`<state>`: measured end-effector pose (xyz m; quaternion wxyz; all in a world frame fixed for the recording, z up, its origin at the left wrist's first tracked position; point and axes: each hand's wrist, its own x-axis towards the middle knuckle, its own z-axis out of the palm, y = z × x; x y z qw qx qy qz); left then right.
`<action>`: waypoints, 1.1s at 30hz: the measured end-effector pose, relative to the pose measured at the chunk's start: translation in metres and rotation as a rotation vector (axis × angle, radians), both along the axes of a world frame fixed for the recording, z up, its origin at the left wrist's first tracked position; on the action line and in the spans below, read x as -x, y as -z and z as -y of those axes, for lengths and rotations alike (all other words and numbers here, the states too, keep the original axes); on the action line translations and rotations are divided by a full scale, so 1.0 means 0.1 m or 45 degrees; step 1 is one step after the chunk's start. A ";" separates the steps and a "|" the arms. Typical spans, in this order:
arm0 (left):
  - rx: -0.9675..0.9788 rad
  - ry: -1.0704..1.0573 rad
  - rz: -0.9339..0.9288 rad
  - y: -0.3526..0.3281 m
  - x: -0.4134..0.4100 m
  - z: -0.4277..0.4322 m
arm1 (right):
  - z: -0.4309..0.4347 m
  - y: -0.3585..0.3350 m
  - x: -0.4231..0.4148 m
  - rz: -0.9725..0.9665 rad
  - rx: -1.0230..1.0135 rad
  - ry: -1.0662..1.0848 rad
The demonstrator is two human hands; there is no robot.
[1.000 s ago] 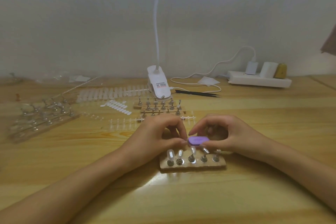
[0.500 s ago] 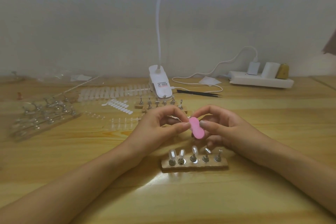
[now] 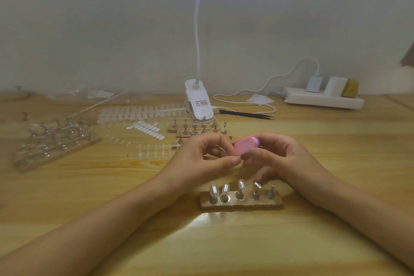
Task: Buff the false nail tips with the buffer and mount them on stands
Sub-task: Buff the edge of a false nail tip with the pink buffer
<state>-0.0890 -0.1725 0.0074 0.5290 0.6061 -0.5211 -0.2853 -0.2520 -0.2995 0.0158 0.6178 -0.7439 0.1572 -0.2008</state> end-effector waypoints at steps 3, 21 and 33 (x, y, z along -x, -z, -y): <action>0.043 -0.047 0.013 -0.03 0.02 -0.02 | -0.01 -0.01 0.02 -0.034 0.016 0.043; 0.319 -0.055 0.261 -0.04 0.02 -0.01 | 0.04 -0.03 -0.02 0.099 -0.218 0.014; 0.364 -0.037 0.231 -0.01 0.00 0.01 | 0.03 -0.02 -0.02 0.043 -0.190 -0.071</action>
